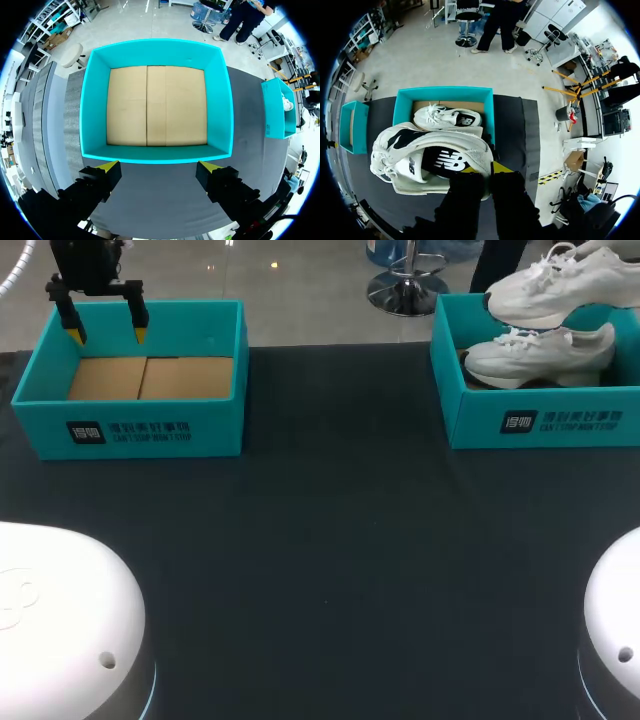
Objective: Take the shoe out of the shoebox, open the shoe tongue, remove and reinsert the insole, then place the shoe into the shoebox
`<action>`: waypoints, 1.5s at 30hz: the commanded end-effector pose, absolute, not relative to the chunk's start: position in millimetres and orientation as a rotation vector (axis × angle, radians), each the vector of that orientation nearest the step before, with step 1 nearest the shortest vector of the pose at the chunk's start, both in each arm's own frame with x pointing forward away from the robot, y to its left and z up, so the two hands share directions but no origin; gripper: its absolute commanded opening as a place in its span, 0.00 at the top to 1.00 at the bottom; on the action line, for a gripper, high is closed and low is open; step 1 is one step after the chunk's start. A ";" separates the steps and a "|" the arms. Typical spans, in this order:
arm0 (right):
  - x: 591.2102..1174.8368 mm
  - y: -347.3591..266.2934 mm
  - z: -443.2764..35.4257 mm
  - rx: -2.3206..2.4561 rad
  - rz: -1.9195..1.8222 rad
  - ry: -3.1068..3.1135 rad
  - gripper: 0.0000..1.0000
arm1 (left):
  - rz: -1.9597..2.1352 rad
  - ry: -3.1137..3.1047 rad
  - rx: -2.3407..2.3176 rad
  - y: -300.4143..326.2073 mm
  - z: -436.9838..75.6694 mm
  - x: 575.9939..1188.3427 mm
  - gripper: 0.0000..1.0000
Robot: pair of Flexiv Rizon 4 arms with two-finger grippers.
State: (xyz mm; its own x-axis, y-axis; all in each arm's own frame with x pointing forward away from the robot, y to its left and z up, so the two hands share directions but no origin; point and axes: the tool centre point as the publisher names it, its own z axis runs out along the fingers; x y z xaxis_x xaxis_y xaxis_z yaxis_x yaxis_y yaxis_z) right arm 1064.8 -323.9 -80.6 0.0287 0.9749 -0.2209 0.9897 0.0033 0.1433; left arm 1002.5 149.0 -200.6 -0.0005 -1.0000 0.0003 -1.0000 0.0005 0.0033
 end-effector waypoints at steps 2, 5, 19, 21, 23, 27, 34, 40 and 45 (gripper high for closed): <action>1065.8 -324.0 -78.0 2.052 -0.084 2.025 1.00 | -0.004 -2.220 2.220 149.2 -200.4 1002.0 0.00; 1065.8 -324.0 -78.0 2.052 -0.084 2.025 1.00 | -0.004 -2.220 2.220 149.2 -200.4 1002.0 0.00; 962.9 -220.9 -67.8 2.080 -0.038 1.966 1.00 | -0.004 -2.220 2.220 149.2 -200.4 1002.0 0.00; 942.1 -200.8 -69.5 2.072 -0.037 1.972 1.00 | -0.004 -2.220 2.220 149.2 -200.4 1002.0 0.00; 925.4 -184.9 -73.2 2.068 -0.037 1.994 1.00 | -0.004 -2.220 2.220 149.2 -200.4 1002.0 0.00; 883.7 -147.3 -85.3 2.078 -0.040 2.020 1.00 | -0.004 -2.220 2.220 149.2 -200.4 1002.0 0.00; 827.9 -101.5 -104.4 2.123 -0.050 2.037 1.00 | -0.004 -2.220 2.220 149.2 -200.4 1002.0 0.00; 799.8 -64.5 -113.1 2.148 -0.032 2.068 1.00 | -0.004 -2.220 2.220 149.2 -200.4 1002.0 0.00; 781.8 -41.4 -124.0 2.172 -0.018 2.112 1.00 | -0.004 -2.220 2.220 149.2 -200.4 1002.0 0.00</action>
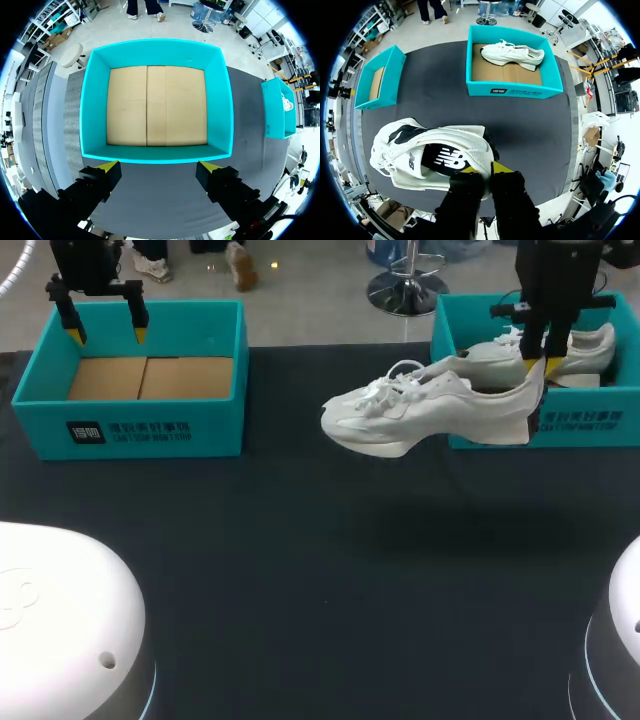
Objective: Take the shoe out of the shoebox, open the shoe tongue, remove and reinsert the insole, then place the shoe into the shoebox
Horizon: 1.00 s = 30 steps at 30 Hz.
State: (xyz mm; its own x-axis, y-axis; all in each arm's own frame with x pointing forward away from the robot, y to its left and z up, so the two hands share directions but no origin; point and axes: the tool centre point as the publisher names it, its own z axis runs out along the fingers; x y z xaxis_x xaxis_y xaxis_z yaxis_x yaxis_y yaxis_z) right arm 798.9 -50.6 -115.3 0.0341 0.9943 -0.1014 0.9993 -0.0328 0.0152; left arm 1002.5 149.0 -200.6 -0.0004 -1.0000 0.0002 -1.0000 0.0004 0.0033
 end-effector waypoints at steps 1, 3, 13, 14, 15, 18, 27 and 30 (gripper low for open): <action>778.3 -40.3 -125.7 2.185 -0.011 2.109 1.00 | -0.004 -2.220 2.220 149.2 -200.4 1002.0 0.00; 775.1 -39.2 -127.2 2.184 -0.058 2.121 1.00 | -0.004 -2.220 2.220 149.2 -200.4 1002.0 0.00; 774.4 -39.9 -126.1 2.183 -0.048 2.103 1.00 | -0.004 -2.220 2.220 149.2 -200.4 1002.0 0.00; 774.4 -39.9 -126.1 2.183 -0.048 2.103 1.00 | -0.004 -2.220 2.220 149.2 -200.4 1002.0 0.00; 774.4 -39.9 -126.1 2.183 -0.048 2.103 1.00 | -0.004 -2.220 2.220 149.2 -200.4 1002.0 0.00; 774.4 -39.9 -126.1 2.183 -0.048 2.103 1.00 | -0.004 -2.220 2.220 149.2 -200.4 1002.0 0.00; 772.1 -38.0 -130.2 2.171 -0.079 2.106 1.00 | -0.004 -2.220 2.220 149.2 -200.4 1002.0 0.00; 769.0 -33.6 -145.8 2.183 -0.084 2.125 1.00 | -0.004 -2.220 2.220 149.2 -200.4 1002.0 0.00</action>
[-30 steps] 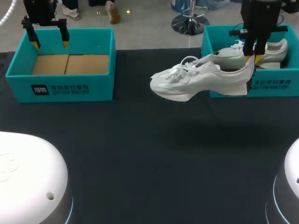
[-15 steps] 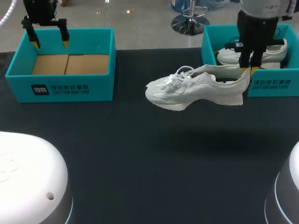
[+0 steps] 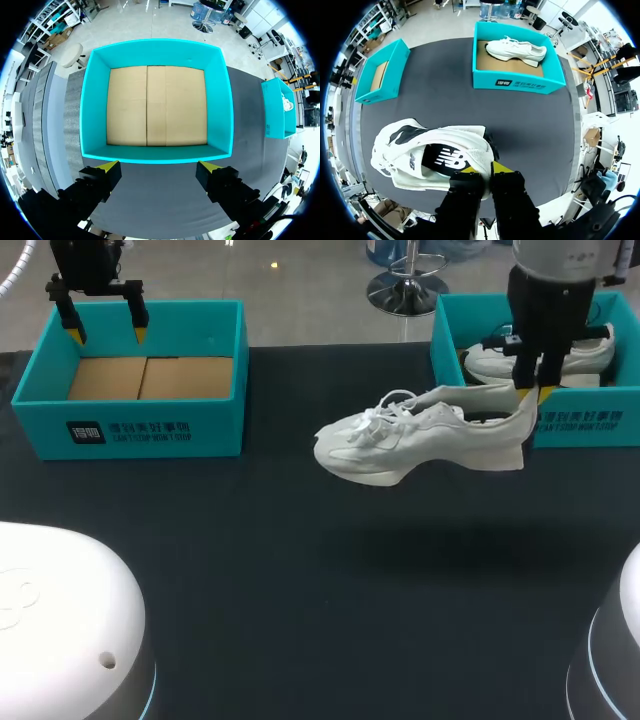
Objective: Take the shoe out of the shoebox, open the shoe tongue, remove and reinsert the insole, then place the shoe into the shoebox
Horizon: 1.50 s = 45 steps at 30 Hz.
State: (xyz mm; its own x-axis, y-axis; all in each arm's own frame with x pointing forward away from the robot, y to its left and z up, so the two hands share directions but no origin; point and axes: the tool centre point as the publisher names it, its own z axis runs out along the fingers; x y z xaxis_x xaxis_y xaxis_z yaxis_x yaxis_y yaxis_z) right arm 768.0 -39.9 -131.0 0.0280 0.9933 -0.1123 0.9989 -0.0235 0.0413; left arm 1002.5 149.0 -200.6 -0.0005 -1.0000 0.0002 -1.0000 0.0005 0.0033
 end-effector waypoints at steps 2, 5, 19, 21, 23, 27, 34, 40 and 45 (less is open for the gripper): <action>767.1 -30.0 -159.4 2.181 -0.060 2.138 1.00 | -0.004 -2.220 2.220 149.2 -200.4 1002.0 0.00; 763.8 -26.4 -180.5 2.197 -0.006 2.135 1.00 | -0.004 -2.220 2.220 149.2 -200.4 1002.0 0.00; 762.0 -17.4 -257.0 2.175 0.026 2.175 1.00 | -0.004 -2.220 2.220 149.2 -200.4 1002.0 0.00; 764.6 -18.1 -267.3 2.173 0.032 2.187 1.00 | -0.004 -2.220 2.220 149.2 -200.4 1002.0 0.00; 767.2 -18.3 -273.8 2.173 0.035 2.193 1.00 | -0.004 -2.220 2.220 149.2 -200.4 1002.0 0.00; 773.2 -20.7 -286.6 2.174 0.032 2.200 1.00 | -0.004 -2.220 2.220 149.2 -200.4 1002.0 0.00; 782.9 -21.8 -307.0 2.185 0.021 2.226 1.00 | -0.004 -2.220 2.220 149.2 -200.4 1002.0 0.00; 788.1 -24.6 -317.4 2.177 -0.012 2.237 1.00 | -0.004 -2.220 2.220 149.2 -200.4 1002.0 0.00; 790.8 -26.0 -322.2 2.168 -0.036 2.238 1.00 | -0.004 -2.220 2.220 149.2 -200.4 1002.0 0.00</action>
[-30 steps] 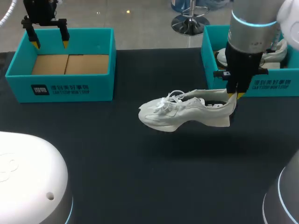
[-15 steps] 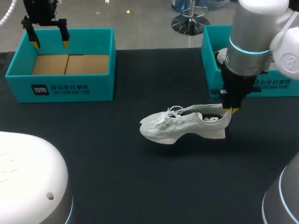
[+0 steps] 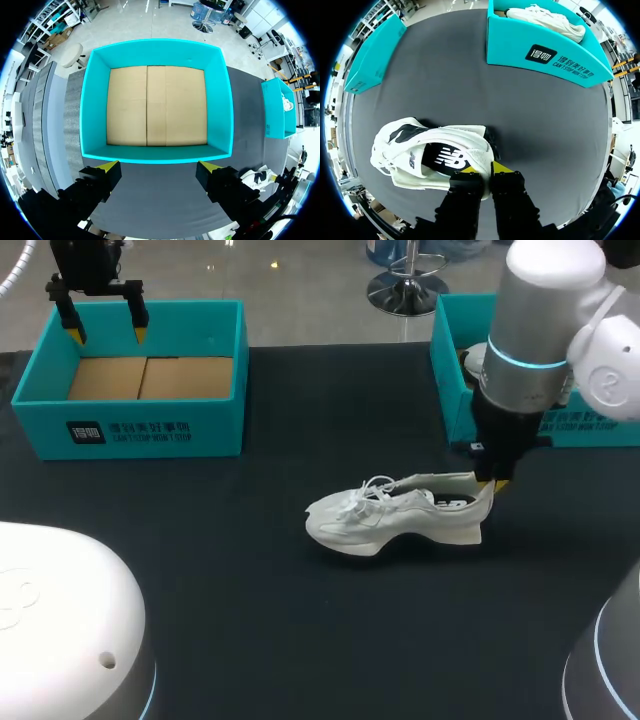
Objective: Take the shoe out of the shoebox, open the shoe tongue, remove and reinsert the insole, then place the shoe into the shoebox
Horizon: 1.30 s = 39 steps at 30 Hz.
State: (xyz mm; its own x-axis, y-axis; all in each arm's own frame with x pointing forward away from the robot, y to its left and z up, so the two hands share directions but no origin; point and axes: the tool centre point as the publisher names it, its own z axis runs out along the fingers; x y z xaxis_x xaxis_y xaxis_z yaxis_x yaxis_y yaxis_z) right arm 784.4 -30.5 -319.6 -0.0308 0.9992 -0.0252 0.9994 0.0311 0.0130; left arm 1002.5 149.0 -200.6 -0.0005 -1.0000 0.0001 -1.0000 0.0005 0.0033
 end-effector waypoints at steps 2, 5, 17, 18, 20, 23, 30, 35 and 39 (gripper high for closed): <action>791.6 -25.9 -325.8 2.166 -0.041 2.239 1.00 | -0.004 -2.220 2.220 149.2 -200.4 1002.0 0.00; 793.0 -25.2 -331.4 2.164 -0.046 2.245 1.00 | -0.004 -2.220 2.220 149.2 -200.4 1002.0 0.00; 794.1 -26.1 -346.8 2.170 -0.050 2.262 1.00 | -0.004 -2.220 2.220 149.2 -200.4 1002.0 0.00; 794.0 -26.7 -347.3 2.171 -0.052 2.263 1.00 | -0.004 -2.220 2.220 149.2 -200.4 1002.0 0.00; 793.8 -27.1 -347.4 2.181 -0.044 2.265 1.00 | -0.004 -2.220 2.220 149.2 -200.4 1002.0 0.00; 793.3 -29.3 -347.2 2.188 -0.042 2.265 0.58 | -0.004 -2.220 2.220 149.2 -200.4 1002.0 0.00; 793.2 -35.3 -332.7 2.197 -0.021 2.270 0.00 | -0.004 -2.220 2.220 149.2 -200.4 1002.0 0.00; 794.6 -38.5 -304.6 2.090 0.023 2.377 0.00 | -0.004 -2.220 2.220 149.2 -200.4 1002.0 0.00; 796.7 -33.0 -278.3 1.709 0.098 2.700 0.00 | -0.004 -2.220 2.220 149.2 -200.4 1002.0 0.00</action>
